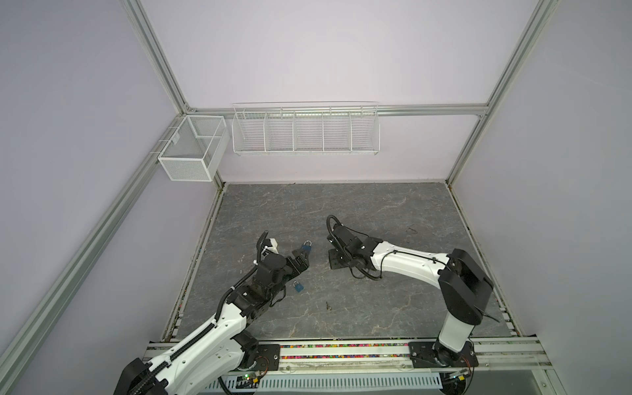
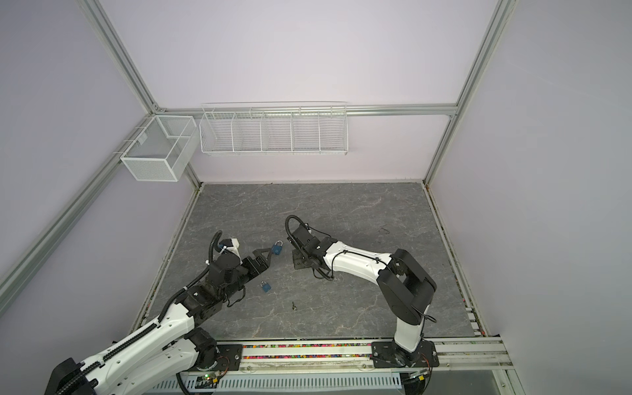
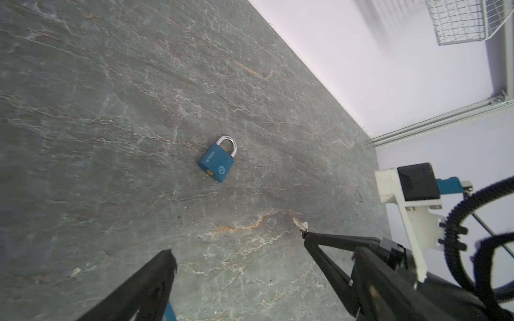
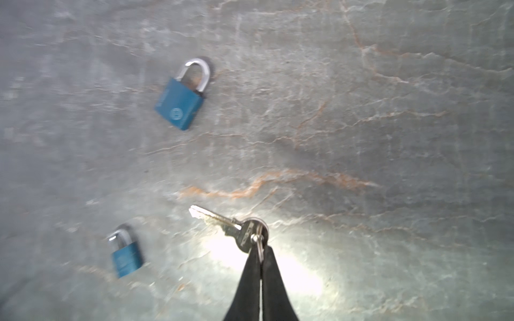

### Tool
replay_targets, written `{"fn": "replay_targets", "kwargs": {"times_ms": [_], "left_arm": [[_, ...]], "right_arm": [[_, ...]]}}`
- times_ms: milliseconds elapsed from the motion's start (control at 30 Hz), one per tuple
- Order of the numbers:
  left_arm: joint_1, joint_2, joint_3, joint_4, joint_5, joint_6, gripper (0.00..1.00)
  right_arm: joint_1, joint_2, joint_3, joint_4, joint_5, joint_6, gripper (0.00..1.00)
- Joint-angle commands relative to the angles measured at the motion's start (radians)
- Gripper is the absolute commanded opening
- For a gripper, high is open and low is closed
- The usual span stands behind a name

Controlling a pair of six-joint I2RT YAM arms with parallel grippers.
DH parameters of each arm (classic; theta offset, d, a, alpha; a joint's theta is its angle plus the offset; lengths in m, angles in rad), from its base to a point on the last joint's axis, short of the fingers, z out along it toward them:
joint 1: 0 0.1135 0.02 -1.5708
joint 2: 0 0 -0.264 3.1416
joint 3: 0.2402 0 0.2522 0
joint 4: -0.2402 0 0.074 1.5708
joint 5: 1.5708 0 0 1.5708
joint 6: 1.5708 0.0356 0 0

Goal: Unlock with the key
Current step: 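Lower the right gripper and close it on the silver key ring, then lift the key with the right gripper while the left gripper rises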

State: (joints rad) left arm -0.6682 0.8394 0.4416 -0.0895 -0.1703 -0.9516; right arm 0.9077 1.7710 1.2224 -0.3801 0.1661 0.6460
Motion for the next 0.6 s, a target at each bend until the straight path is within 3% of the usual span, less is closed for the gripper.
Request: {"fn": "replay_targets", "kwargs": {"times_ms": [0, 167, 567], "left_arm": [[-0.005, -0.003, 0.019, 0.086, 0.042, -0.025, 0.98], [-0.035, 0.03, 0.035, 0.142, 0.093, 0.018, 0.94], [-0.064, 0.121, 0.037, 0.299, 0.145, 0.055, 0.72]], "right_arm": [[0.004, -0.058, -0.026, 0.021, -0.107, 0.046, 0.07], [0.018, -0.129, -0.046, 0.023, -0.157, 0.067, 0.07], [0.034, -0.221, -0.056, 0.022, -0.22, 0.128, 0.06]]}}
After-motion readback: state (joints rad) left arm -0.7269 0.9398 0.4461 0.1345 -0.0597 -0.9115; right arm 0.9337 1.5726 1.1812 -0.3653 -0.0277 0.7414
